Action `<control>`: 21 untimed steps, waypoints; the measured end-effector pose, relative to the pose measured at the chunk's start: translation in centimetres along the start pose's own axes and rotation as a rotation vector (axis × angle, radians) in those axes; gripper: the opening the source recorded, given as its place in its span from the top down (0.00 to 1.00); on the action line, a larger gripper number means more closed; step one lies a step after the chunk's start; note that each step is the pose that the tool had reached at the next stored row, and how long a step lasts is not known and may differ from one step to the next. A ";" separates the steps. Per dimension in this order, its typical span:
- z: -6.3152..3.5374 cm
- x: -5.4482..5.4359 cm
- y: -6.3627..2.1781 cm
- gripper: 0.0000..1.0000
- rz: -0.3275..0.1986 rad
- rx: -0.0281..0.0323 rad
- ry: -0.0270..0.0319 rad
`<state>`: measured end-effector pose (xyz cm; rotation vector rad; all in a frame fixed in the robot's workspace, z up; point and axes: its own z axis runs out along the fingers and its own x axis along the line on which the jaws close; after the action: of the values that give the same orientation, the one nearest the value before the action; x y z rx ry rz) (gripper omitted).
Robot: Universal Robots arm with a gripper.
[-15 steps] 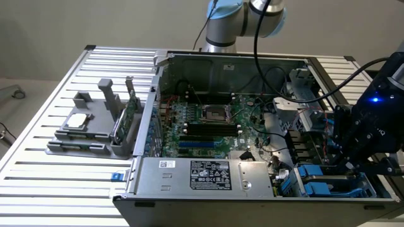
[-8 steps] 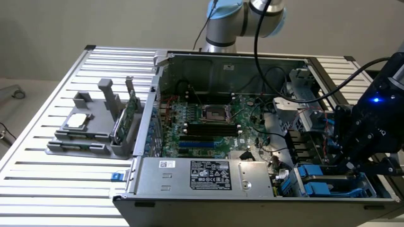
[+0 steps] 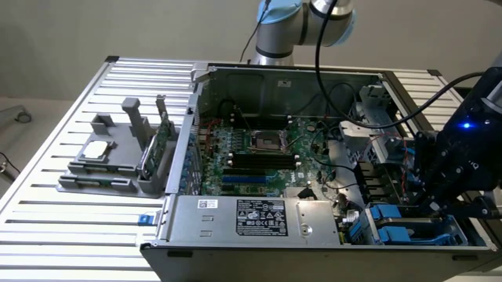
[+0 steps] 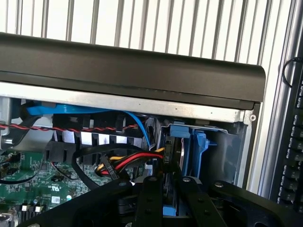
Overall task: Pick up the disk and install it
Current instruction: 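Insert the second disk wire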
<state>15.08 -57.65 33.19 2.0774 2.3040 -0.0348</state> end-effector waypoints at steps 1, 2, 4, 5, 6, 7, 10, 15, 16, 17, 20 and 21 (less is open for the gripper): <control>0.03 0.0 0.00 0.82 -0.001 -0.0002 -0.0001; 0.07 0.0 -0.01 0.82 -0.001 -0.0003 -0.0001; 0.13 0.0 -0.01 0.82 -0.003 -0.0004 0.0000; 0.16 0.0 -0.01 0.82 -0.003 -0.0005 -0.0001; 0.18 0.0 -0.01 0.82 -0.004 -0.0006 -0.0001; 0.20 0.0 -0.01 0.82 -0.005 -0.0007 -0.0001; 0.21 0.0 0.00 0.82 -0.006 -0.0007 0.0000; 0.22 0.0 0.01 0.82 -0.006 -0.0008 0.0001; 0.22 0.0 0.01 0.82 -0.006 -0.0008 0.0001; 0.22 0.0 0.01 0.82 -0.006 -0.0007 0.0002; 0.24 0.0 0.04 0.80 -0.006 -0.0010 0.0008; 0.25 0.0 0.03 0.80 -0.006 -0.0007 0.0009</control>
<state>15.12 -57.65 32.94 2.0704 2.3108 -0.0332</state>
